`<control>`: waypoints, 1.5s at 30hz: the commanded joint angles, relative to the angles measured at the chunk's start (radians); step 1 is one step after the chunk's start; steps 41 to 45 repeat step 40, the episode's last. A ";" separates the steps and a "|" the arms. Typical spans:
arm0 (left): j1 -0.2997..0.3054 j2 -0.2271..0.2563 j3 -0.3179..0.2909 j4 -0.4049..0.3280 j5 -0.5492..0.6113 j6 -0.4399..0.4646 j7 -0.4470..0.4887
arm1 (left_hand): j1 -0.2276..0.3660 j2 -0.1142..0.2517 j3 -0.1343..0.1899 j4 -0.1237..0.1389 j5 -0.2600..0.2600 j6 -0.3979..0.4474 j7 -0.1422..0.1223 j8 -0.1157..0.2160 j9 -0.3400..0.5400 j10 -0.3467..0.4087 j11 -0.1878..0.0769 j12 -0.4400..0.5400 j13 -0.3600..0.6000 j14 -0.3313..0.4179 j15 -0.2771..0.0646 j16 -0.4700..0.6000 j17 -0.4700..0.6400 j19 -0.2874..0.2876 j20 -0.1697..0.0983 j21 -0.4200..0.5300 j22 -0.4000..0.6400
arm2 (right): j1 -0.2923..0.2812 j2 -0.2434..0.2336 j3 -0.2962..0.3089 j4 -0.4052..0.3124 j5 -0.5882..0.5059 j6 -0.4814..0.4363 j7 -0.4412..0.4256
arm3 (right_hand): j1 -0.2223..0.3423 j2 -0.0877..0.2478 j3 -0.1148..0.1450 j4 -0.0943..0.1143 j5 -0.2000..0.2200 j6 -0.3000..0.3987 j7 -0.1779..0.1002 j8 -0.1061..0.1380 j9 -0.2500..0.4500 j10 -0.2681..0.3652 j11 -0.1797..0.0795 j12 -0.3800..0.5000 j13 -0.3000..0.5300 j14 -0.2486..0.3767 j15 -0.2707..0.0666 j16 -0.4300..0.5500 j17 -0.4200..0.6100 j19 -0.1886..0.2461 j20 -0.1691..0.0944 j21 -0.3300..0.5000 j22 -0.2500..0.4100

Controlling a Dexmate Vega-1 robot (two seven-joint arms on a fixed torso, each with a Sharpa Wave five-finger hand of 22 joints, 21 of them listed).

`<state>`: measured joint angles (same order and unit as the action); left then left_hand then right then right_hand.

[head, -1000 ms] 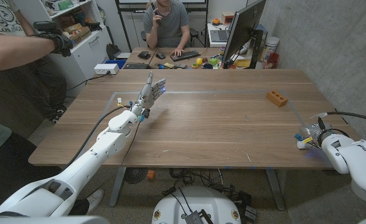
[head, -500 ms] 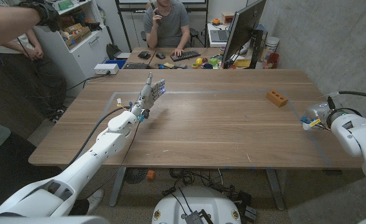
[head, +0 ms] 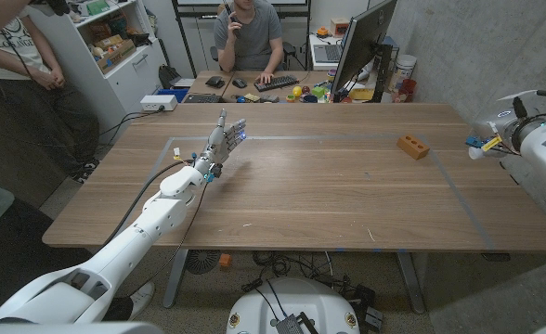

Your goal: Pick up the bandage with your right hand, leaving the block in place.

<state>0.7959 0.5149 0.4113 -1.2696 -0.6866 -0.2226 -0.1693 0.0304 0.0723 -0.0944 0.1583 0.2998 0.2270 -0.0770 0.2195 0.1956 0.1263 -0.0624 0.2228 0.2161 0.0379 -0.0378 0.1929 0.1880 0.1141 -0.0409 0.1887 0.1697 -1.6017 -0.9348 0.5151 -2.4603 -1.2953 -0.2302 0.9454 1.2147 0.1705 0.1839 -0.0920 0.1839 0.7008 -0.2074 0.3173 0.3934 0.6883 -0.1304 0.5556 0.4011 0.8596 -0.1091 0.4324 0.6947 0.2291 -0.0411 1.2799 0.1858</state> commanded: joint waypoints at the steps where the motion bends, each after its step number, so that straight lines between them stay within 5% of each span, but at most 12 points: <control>1: 0.012 0.005 -0.008 -0.008 -0.010 -0.013 -0.008 | -0.009 0.003 -0.007 0.000 0.005 0.008 0.003 -0.002 0.001 0.006 0.000 0.003 0.003 0.008 -0.055 0.008 0.005 0.010 -0.021 0.005 0.005 | 0.125 0.124 0.067 -0.084 -0.046 0.176 0.106 | -0.017 0.000 0.009 0.007 0.004 0.005 -0.001 -0.010 0.005 0.162 -0.073 0.022 0.080 0.014 -0.131 -0.007 0.000 -0.006 -0.144 0.011 0.002; 17: 0.025 0.013 -0.016 -0.019 -0.020 -0.008 -0.006 | -0.010 0.004 -0.012 0.001 0.008 0.011 0.003 -0.002 0.001 0.007 -0.003 0.003 0.003 0.010 -0.053 0.008 0.005 0.009 -0.020 0.004 0.005 | 0.207 0.191 0.027 -0.091 -0.100 0.275 0.139 | -0.033 -0.001 0.008 0.007 0.005 0.007 -0.001 -0.029 0.012 0.162 -0.073 0.009 0.083 0.018 -0.131 -0.030 0.001 -0.012 -0.144 0.019 -0.002; 45: 0.019 0.010 -0.015 -0.010 -0.021 -0.012 -0.013 | -0.010 0.005 -0.018 0.001 0.013 0.012 0.003 -0.004 0.001 0.007 -0.003 0.002 0.003 0.010 -0.054 0.008 0.005 0.010 -0.020 0.004 0.005 | 0.226 0.233 0.025 -0.103 -0.121 0.311 0.154 | -0.047 -0.002 0.008 0.005 0.003 0.003 -0.002 -0.055 0.020 0.166 -0.073 -0.010 0.083 0.021 -0.132 -0.056 0.002 -0.017 -0.143 0.017 -0.003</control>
